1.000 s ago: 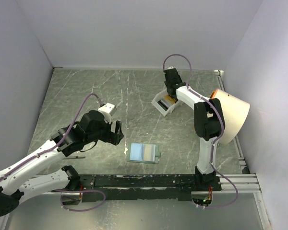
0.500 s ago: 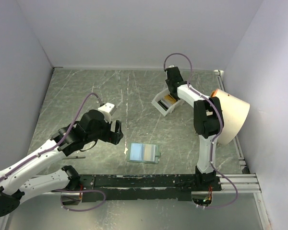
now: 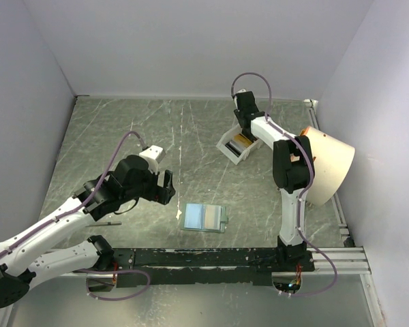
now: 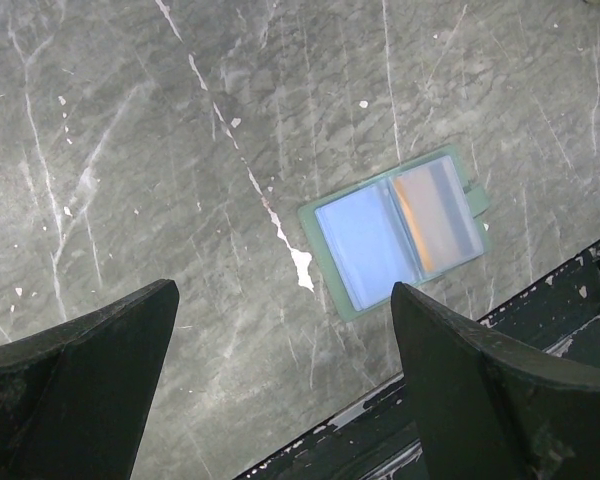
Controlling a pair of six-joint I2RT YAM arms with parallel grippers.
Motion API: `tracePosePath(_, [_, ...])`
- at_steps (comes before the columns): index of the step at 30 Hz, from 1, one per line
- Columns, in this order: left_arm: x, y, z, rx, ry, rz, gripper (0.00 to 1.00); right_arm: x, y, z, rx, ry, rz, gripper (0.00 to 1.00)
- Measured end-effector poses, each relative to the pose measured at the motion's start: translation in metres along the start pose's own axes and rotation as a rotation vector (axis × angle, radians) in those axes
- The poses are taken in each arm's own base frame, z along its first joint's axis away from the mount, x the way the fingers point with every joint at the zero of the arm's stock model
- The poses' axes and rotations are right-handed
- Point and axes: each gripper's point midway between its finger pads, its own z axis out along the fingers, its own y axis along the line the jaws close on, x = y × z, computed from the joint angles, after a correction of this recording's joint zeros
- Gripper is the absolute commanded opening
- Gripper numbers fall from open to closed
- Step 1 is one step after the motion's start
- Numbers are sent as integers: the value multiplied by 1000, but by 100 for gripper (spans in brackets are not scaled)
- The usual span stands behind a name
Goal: Put the credit cards into the card holder
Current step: Pick up the credit card from the storage box.
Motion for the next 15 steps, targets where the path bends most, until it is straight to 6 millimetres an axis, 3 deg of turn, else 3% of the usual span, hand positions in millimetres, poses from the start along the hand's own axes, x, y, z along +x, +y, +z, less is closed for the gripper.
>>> tracePosePath(15, [-8, 0, -5, 32, -29, -24, 99, 5, 6, -8, -54, 48, -17, 38])
